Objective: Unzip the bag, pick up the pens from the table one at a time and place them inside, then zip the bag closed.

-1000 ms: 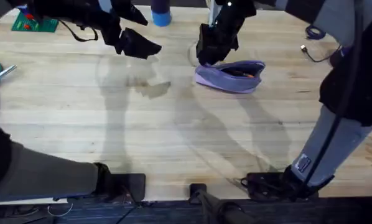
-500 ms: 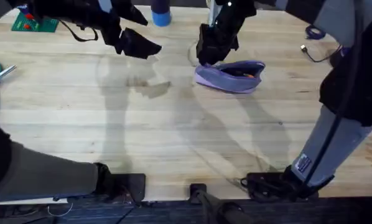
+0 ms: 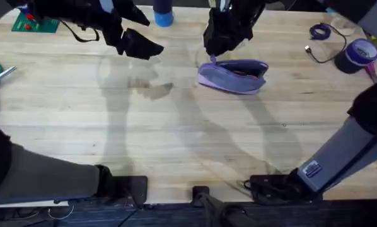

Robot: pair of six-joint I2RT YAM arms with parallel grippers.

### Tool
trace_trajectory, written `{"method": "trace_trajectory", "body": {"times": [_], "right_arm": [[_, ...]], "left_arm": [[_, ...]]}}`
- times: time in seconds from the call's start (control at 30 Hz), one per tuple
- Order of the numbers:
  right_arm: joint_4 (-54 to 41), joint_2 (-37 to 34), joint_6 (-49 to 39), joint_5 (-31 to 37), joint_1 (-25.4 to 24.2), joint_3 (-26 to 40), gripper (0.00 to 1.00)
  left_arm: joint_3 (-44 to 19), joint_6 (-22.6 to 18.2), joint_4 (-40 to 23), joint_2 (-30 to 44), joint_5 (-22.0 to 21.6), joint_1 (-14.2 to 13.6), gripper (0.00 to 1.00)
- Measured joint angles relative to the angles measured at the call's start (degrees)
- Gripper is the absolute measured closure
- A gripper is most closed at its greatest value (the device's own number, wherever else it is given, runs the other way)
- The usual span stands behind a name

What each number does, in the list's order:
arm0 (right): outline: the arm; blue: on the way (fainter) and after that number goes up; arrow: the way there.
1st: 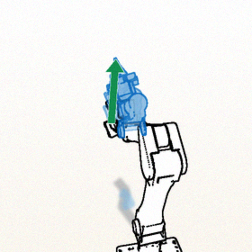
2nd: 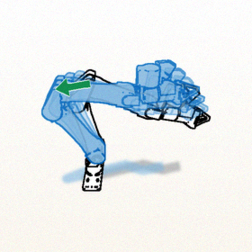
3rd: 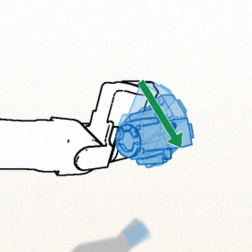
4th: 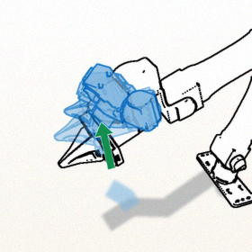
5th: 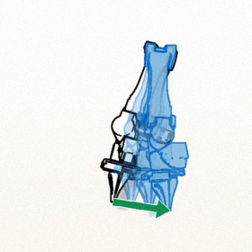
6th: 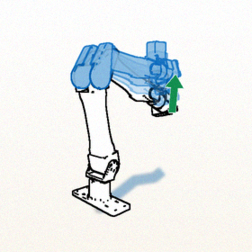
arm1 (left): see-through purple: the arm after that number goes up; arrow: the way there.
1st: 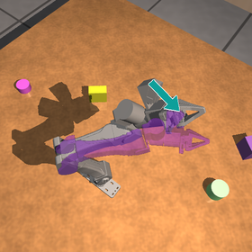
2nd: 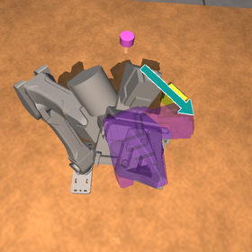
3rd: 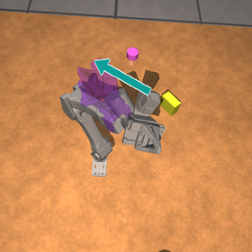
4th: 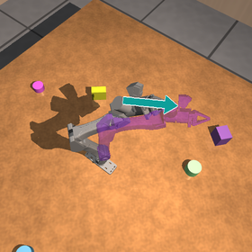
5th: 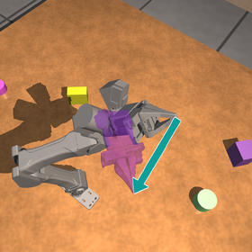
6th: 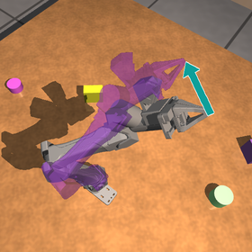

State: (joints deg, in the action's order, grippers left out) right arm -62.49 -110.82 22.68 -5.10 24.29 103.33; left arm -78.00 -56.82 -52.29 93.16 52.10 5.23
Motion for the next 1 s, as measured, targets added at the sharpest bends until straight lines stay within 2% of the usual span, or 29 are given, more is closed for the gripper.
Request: {"method": "trace_trajectory", "body": {"times": [0.47, 0.6, 0.83, 0.9, 0.93, 1.0], "right_arm": [[-0.8, 0.1, 0.0, 0.0, 0.0, 0.0, 0.97], [-0.8, 0.1, -0.2, 0.0, 0.0, 0.0, 0.97], [-0.8, 0.1, -0.2, 0.0, 0.0, 0.0, 0.97], [-0.8, 0.1, -0.2, 0.0, 0.0, 0.0, 0.97], [-0.8, 0.1, -0.2, 0.0, 0.0, 0.0, 0.97], [-0.8, 0.1, -0.2, 0.0, 0.0, 0.0, 0.97]], "left_arm": [[0.0, -0.3, 0.7, 0.0, 0.0, 0.0, 0.007], [0.0, -3.0, 0.7, 0.0, 0.2, 0.0, 0.006], [2.4, -10.5, 1.4, 0.1, 3.3, 0.0, 0.006], [3.1, -11.8, 2.1, 0.7, 4.9, -0.1, 0.006], [3.3, -13.5, 2.5, 3.3, 8.1, -0.4, 0.007], [3.3, -14.8, 2.7, 5.7, 10.4, -0.7, 0.006]]}}
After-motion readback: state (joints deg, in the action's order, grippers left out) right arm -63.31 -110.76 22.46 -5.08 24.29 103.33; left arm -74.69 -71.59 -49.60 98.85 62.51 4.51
